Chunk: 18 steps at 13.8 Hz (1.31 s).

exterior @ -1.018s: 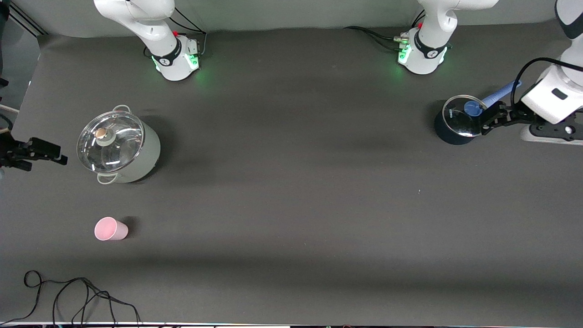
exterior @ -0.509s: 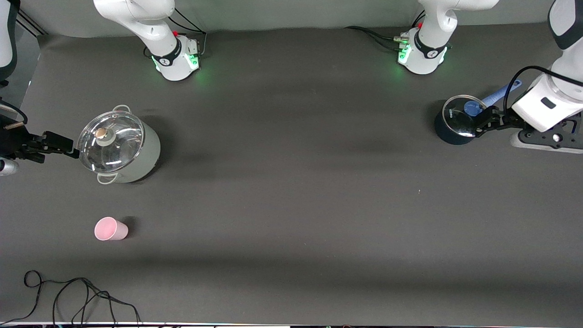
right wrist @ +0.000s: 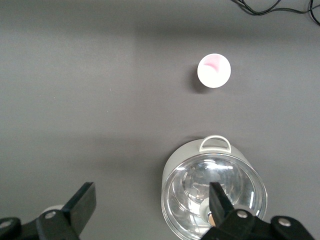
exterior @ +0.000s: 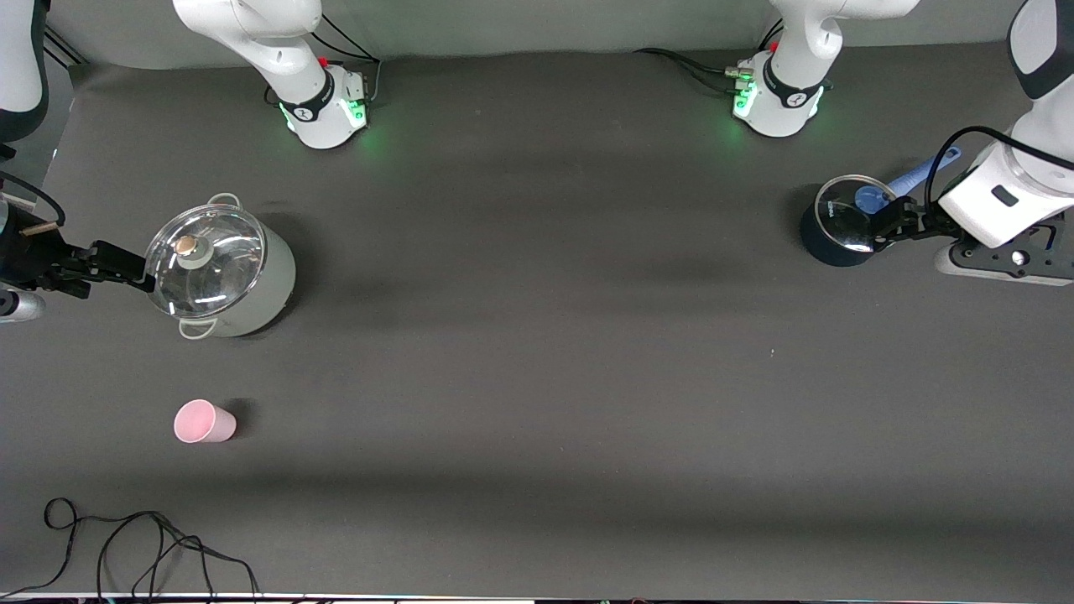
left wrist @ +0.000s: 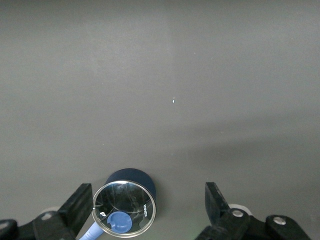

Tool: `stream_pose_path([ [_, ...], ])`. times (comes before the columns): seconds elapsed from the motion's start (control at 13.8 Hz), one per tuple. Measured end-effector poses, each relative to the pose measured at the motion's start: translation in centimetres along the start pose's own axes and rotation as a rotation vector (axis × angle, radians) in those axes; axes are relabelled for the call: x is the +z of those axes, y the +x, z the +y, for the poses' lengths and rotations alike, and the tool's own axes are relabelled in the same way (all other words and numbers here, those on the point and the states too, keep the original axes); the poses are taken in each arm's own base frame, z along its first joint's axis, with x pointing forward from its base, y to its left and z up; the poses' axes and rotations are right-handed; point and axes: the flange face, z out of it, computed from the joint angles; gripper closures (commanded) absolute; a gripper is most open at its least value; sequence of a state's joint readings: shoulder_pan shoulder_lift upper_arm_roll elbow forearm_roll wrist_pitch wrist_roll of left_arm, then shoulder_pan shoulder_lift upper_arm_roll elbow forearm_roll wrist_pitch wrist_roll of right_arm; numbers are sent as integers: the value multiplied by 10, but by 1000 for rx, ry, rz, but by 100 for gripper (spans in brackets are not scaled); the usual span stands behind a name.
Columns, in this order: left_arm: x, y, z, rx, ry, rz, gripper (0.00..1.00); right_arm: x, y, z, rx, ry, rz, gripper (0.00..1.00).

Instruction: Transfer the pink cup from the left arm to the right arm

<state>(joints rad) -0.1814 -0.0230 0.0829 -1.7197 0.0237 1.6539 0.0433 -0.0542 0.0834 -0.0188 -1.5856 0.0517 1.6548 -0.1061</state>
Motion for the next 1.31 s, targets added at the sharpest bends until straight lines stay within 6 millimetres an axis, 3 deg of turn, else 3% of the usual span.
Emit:
stream_pose_path([
  [0.8,1,-1,-1,0,0,-9,0,-5,-8,8,-36,-58,-27,1],
  [0.95,1,-1,-2,-2,-1,-9,0,-6,-8,8,-37,-58,-25,14],
  [1.02,1,-1,-2,-1,-1,-9,0,-6,-8,8,-37,-58,-25,2],
  [1.31,1,-1,-3,6,-1,-9,0,-9,-9,8,-37,-58,-21,0],
])
